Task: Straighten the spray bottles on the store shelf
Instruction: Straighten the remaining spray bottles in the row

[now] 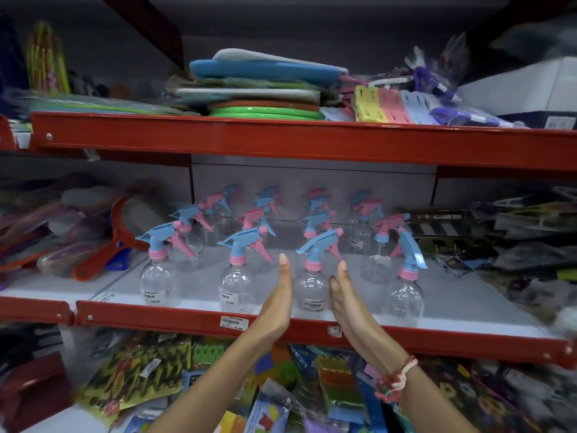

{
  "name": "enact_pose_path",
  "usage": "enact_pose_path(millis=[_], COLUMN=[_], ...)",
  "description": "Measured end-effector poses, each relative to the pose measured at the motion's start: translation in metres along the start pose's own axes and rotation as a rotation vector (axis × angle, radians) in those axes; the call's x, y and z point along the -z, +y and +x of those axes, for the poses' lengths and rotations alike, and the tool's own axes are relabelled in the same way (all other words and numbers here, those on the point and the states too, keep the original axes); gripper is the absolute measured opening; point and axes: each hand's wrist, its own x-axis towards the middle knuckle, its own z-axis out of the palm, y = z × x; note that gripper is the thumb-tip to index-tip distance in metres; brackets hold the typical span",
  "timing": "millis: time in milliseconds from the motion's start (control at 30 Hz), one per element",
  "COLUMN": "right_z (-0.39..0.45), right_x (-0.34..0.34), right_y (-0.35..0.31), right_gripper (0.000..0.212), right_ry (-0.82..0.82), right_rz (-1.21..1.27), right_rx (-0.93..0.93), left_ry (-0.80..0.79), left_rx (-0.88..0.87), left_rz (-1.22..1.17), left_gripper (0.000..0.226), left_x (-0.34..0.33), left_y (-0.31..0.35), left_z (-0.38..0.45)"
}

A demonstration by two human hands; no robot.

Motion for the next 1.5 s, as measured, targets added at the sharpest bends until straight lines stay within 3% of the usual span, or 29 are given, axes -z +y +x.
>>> enact_pose_path(millis=[300, 400, 467, 533, 667, 733, 800, 900, 967, 1033, 1167, 1500], right_z=[-0.010, -0.013, -0.021, -0.036, -0.056, -0.047, -0.032, -0.016, -0.015, -0.022, -0.039, -0.053], right_x=[0.008, 0.019, 0.029, 0.044, 0.083, 0.108, 0.128, 0.144, 0.144, 0.138, 0.131, 0.136], right_y=[0.003, 0.007, 0.008, 0.008, 0.006, 0.008, 0.008, 0.006, 0.003, -0.002, -0.005, 0.009], right_gripper=[0.080, 0.085, 0.081, 0.061, 0.043, 0.040, 0.047, 0.078, 0.096, 0.097, 0.070, 0.098], right_ry=[-0.039, -0.013, 0.085, 0.279, 0.746, 0.803, 0.696, 0.423, 0.265, 0.178, 0.131, 0.124], right_rz=[-0.015, -0.035, -0.045, 0.012, 0.047, 0.008, -0.015, 0.012, 0.001, -0.047, -0.082, -0.165], right_rx=[-0.005, 0.030, 0.126, 0.296, 0.477, 0.404, 0.271, 0.089, 0.016, -0.020, 0.002, -0.023], left_ry=[0.017, 0.151, 0.310, 0.388, 0.189, 0.052, -0.040, -0.119, -0.159, -0.200, -0.180, -0.235], left_rx=[-0.023, -0.088, -0.211, -0.341, -0.360, -0.292, -0.229, -0.134, -0.071, -0.037, -0.035, -0.093], left_rz=[0.009, 0.028, 0.030, 0.008, -0.001, 0.023, 0.060, 0.085, 0.115, 0.143, 0.131, 0.052], left_gripper=[0.121, 0.099, 0.084, 0.072, 0.050, 0.053, 0.062, 0.080, 0.104, 0.109, 0.107, 0.107], left_x=[-0.006, -0.015, -0.023, -0.033, -0.061, -0.080, -0.096, -0.115, -0.124, -0.130, -0.132, -0.132], left_y=[-0.001, 0.000, -0.001, -0.001, 0.005, 0.008, 0.010, 0.019, 0.024, 0.027, 0.029, 0.030], left_z=[0.000, -0.010, -0.018, -0.026, -0.032, -0.032, -0.030, -0.029, -0.026, -0.022, -0.009, 0.015])
